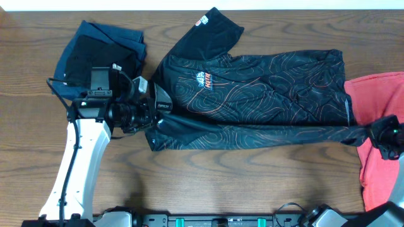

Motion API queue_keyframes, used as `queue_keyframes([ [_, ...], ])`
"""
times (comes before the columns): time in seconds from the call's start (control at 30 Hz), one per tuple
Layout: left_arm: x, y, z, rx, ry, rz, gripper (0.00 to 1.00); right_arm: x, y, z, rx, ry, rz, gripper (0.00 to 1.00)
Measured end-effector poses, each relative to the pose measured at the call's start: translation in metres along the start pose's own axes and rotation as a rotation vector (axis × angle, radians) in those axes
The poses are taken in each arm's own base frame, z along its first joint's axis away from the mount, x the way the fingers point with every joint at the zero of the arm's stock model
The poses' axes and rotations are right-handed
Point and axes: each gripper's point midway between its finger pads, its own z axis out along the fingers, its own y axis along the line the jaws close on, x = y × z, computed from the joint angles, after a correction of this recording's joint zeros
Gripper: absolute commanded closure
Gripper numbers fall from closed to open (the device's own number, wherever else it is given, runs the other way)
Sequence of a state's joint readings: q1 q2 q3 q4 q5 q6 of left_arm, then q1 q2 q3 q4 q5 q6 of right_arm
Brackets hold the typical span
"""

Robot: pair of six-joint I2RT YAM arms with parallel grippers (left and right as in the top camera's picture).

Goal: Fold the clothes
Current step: 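Fold the jersey's bottom half up toward the collar with both grippers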

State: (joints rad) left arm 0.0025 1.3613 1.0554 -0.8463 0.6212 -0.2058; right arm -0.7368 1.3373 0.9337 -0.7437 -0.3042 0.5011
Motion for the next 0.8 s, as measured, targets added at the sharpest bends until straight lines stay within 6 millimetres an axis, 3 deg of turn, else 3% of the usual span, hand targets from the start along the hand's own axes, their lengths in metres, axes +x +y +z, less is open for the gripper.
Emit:
queue_keyframes([
  [0.27,-0.035,0.002,-0.002,-0.042,-0.139,0.150,0.94,-0.005,0.031,0.031,-0.067,0.003,-0.082,0.99],
  [0.7,-0.039,0.018,-0.001,-0.131,-0.151,0.165,0.93,0.001,0.058,0.078,-0.110,0.028,-0.168,0.98],
  [0.77,-0.039,0.021,0.002,-0.138,-0.142,0.160,0.91,0.001,0.064,0.082,-0.125,0.020,-0.186,0.90],
  [0.8,-0.039,0.022,0.003,-0.141,-0.138,0.160,0.86,0.001,0.068,0.083,-0.134,0.016,-0.192,0.77],
])
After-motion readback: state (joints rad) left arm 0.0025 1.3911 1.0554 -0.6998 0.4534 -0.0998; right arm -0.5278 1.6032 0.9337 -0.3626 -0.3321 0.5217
